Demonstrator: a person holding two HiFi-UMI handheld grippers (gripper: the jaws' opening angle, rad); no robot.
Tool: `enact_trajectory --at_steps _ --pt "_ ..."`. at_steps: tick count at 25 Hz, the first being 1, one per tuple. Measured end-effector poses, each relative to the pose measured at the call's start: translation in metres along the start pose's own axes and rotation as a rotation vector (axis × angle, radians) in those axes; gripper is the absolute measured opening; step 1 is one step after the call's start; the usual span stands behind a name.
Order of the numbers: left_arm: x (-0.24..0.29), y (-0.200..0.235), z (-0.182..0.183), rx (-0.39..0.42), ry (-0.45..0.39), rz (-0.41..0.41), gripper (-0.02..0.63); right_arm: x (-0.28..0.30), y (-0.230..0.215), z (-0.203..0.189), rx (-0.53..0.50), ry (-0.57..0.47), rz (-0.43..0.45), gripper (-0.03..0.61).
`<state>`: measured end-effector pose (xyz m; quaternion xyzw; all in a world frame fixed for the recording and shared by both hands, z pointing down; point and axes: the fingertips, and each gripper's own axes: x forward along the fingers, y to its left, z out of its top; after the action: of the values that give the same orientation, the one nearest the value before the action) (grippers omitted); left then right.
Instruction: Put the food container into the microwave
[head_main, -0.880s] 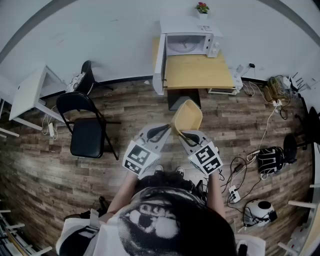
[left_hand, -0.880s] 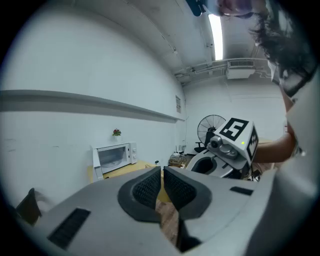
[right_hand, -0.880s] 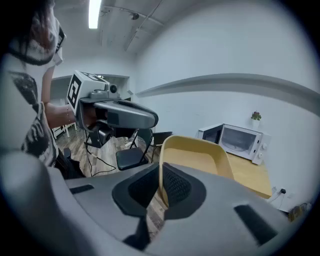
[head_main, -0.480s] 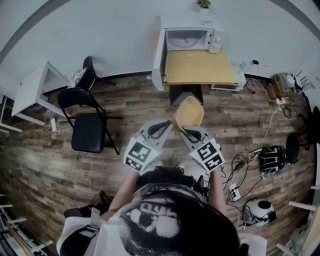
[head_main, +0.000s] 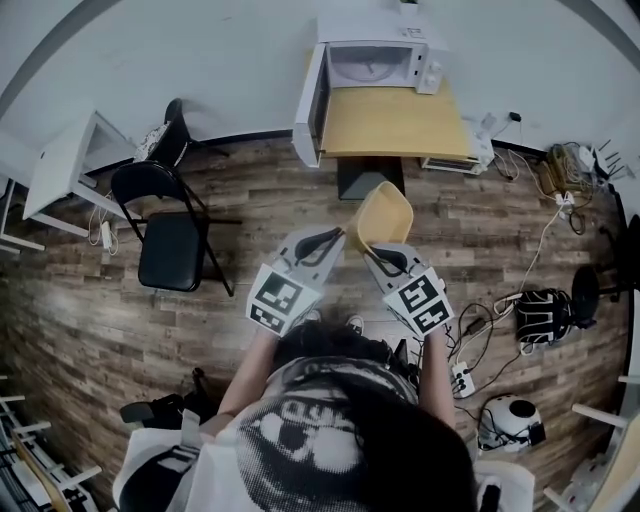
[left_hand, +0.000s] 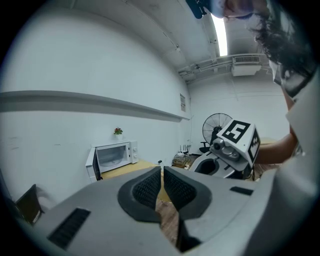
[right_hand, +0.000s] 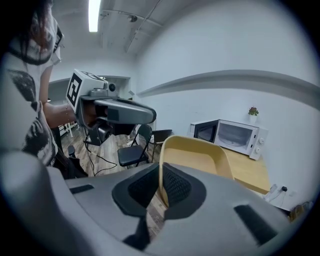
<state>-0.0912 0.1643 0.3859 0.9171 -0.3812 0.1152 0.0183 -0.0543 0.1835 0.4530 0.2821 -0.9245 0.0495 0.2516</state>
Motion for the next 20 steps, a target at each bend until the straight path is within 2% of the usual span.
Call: enact_trajectory --at_steps 10,20 --pt "0.028 -0.029 -0.005 -0.002 0.021 -0.021 0.015 -0.021 -0.021 -0.029 0.034 0.007 -0.013 0.025" --pt "0.059 -0.020 -0.001 0.011 0.035 -0.050 0.015 -0.016 -0.048 -0.034 0.067 -0.001 -0.030 0.025"
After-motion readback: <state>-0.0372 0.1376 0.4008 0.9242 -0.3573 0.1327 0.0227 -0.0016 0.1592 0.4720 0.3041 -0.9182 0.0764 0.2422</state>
